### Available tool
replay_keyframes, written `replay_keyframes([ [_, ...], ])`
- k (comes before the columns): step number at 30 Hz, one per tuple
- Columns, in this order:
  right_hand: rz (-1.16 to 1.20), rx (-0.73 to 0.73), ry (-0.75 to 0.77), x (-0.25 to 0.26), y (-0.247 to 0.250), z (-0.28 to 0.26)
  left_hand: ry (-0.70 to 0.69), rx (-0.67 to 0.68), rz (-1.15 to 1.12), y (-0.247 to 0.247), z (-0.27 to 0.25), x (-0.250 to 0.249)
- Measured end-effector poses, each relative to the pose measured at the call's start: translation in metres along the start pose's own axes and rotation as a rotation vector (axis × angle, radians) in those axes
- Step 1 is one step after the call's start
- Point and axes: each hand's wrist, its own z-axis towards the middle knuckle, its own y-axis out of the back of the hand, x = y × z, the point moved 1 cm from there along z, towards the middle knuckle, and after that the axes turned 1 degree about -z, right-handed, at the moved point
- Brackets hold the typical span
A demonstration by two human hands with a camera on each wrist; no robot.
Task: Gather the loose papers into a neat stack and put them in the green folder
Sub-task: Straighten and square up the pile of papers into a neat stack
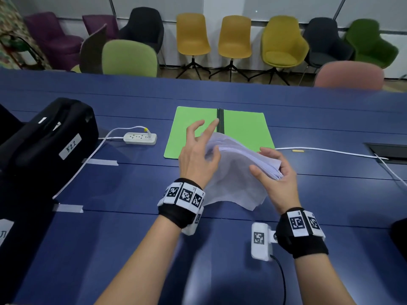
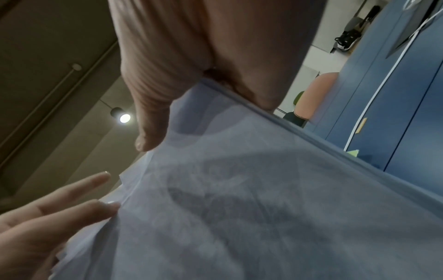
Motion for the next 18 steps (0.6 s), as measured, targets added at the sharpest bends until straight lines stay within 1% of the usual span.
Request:
replay_keyframes([
  [2,-0.009,-0.014,0.002,-0.001,0.0,0.001,-0.046,0.011,0.103,-0.001,0.001,-0.004],
  [3,-0.007,-0.021,-0.001,-0.002,0.0,0.001,-0.063,0.019,0.117,-0.002,0.002,-0.005],
  [6,-0.006,-0.023,-0.003,-0.003,0.003,0.003,-0.075,0.03,0.045,-0.006,0.002,-0.004],
  [10,0.011,-0.028,-0.016,-0.005,0.005,0.004,-0.053,-0.001,-0.091,-0.005,0.001,0.002],
  [14,0.015,-0.043,-0.057,-0.009,0.005,0.005,0.013,-0.036,-0.288,0.008,-0.003,0.009],
  [18,-0.019,-0.084,-0.073,-0.017,0.003,0.006,0.201,-0.135,-0.409,0.027,-0.009,0.028],
])
